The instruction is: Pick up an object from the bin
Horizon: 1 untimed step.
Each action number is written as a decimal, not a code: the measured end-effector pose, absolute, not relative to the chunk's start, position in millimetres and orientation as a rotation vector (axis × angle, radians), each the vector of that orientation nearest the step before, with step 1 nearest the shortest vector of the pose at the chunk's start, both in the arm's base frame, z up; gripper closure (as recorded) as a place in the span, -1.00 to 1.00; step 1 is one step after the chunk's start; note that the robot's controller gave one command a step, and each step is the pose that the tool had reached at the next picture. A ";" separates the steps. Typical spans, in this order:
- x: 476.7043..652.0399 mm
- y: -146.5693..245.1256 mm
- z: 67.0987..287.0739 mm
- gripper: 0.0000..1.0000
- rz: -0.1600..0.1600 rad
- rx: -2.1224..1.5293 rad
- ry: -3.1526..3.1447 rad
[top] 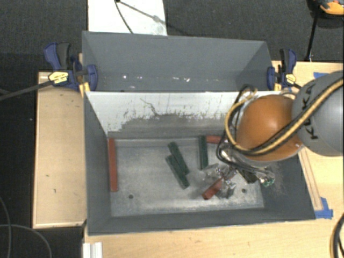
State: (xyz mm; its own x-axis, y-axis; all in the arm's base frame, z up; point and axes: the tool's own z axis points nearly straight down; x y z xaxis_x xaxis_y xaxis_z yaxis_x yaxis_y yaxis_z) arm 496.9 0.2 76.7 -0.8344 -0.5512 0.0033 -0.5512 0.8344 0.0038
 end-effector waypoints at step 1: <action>496.9 0.2 76.7 1.00 -0.004 0.903 -3.005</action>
Offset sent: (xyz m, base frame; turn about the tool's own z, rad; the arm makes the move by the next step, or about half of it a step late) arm 0.0003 -0.0001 0.0259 -0.0002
